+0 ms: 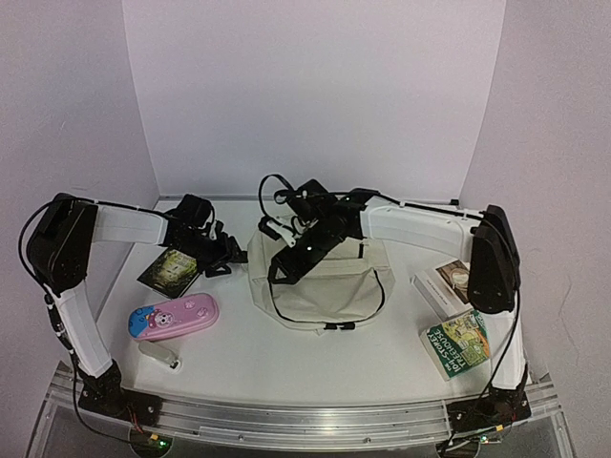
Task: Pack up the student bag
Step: Adjust the student bag at the center of the board, then unzip the student bag at the center of the board.
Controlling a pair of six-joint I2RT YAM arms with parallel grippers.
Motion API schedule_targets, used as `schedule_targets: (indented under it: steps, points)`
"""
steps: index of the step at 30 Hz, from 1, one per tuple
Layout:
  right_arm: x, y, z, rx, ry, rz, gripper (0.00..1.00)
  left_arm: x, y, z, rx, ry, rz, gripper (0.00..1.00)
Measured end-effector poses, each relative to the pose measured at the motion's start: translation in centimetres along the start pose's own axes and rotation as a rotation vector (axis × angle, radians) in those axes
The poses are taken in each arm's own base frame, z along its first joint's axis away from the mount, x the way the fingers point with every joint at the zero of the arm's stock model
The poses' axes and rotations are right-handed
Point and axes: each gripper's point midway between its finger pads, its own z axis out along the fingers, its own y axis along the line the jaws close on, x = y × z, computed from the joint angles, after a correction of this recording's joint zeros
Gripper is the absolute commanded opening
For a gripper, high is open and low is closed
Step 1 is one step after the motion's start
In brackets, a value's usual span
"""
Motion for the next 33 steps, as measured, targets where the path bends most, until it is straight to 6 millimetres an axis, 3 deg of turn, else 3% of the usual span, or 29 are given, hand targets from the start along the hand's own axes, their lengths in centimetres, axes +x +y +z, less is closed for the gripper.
schedule_targets:
  steps: [6,11,23,29,33]
  points:
    - [-0.6,-1.8,3.9,0.011,-0.021,0.128,0.59,0.5,-0.4,1.4,0.011,0.01,-0.009,0.57]
    - [-1.4,-3.8,5.9,0.025,-0.058,0.208,0.52,0.4,-0.6,1.8,0.018,0.006,-0.019,0.56]
    - [-2.6,-7.4,8.3,0.049,-0.118,0.339,0.38,0.5,-0.4,1.9,0.012,0.009,-0.028,0.53]
    - [-2.9,-7.7,9.5,0.025,-0.126,0.36,0.36,0.6,-0.3,2.1,0.009,0.012,-0.029,0.53]
    - [-2.8,-7.5,10.1,0.005,-0.122,0.369,0.29,0.8,0.1,2.5,0.0,0.021,-0.036,0.53]
